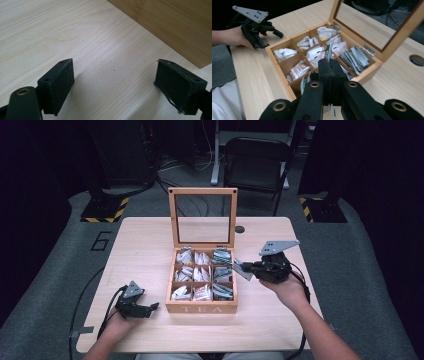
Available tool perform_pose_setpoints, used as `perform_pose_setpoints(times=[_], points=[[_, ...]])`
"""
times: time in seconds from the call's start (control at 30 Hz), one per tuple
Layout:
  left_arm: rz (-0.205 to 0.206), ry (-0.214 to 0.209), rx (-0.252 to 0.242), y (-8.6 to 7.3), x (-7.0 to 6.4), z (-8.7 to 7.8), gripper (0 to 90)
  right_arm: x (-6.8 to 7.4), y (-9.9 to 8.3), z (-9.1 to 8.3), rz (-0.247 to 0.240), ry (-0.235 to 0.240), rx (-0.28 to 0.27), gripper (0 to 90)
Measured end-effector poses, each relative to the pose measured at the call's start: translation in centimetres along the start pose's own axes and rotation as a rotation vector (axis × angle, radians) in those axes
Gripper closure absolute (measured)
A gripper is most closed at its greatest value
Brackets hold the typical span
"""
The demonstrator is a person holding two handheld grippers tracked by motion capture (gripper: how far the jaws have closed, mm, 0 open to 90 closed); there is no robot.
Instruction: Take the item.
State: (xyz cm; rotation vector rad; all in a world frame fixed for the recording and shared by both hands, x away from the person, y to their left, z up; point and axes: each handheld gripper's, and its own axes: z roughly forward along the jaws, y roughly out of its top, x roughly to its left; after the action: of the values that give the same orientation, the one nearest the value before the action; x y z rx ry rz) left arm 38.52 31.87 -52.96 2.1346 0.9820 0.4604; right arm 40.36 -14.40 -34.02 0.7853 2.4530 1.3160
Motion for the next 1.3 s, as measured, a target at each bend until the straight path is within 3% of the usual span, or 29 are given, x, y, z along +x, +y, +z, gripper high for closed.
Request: perform_pose_setpoints(times=[0.4, 0.6, 1.07, 1.3], points=[[-0.001, -0.002, 0.002, 0.0, 0.0, 0.0, 15.5, -2.4, -1.3, -3.3, 0.029, -0.121, -0.040, 89.8], [-0.001, 0.000, -0.001, 0.0, 0.0, 0.0, 15.5, -3.0, -2.4, -3.8, 0.066, -0.136, -0.041, 89.7], [0.000, 0.000, 0.001, 0.0, 0.0, 0.0, 15.5, -4.0, -5.0, -3.5, 0.087, -0.195, -0.007, 89.7], [0.000, -0.001, 0.002, 0.0, 0.0, 0.0, 15.5, -4.9, -6.9, -2.8, 0.129, -0.227, 0.010, 89.7]])
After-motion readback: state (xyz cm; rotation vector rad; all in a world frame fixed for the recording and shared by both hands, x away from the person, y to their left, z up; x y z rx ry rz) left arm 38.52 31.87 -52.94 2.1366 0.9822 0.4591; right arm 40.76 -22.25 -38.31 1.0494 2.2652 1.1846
